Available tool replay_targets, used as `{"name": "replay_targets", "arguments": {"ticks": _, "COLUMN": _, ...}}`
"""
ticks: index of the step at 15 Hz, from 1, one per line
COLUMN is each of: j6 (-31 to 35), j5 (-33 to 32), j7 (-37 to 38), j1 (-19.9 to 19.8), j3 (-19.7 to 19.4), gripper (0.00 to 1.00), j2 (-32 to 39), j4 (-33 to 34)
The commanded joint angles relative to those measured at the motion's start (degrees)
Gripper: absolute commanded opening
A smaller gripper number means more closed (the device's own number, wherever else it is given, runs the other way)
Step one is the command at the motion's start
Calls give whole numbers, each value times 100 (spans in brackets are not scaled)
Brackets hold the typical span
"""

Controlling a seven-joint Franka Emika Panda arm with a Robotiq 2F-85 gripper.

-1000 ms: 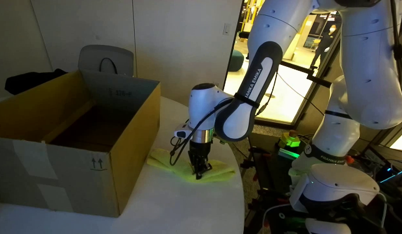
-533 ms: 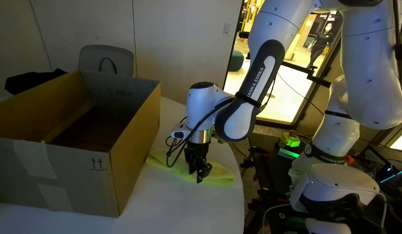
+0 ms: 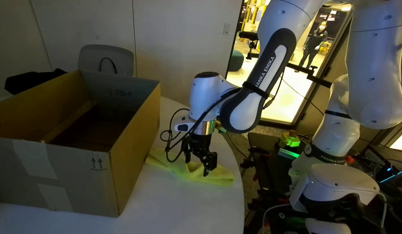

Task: Put the marker in the towel, fold the towel, and then put the folded towel in the box

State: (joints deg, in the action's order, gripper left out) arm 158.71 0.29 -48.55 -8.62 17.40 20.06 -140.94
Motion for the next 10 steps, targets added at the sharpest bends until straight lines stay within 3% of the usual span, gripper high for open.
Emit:
{"name": "replay_targets", "arguments": {"ticks": 1, "j6": -91, "j5": -137, "j7": -699, "j1": -64, "j3": -122, "gripper": 100, "j2": -48, "j4": 19}}
{"name": "replay_targets", "arguments": {"ticks": 10, "j6": 99, "j5": -433, "j7": -890, "j1": 92, "j3": -570, "gripper": 100, "j2": 696, "j4": 482}}
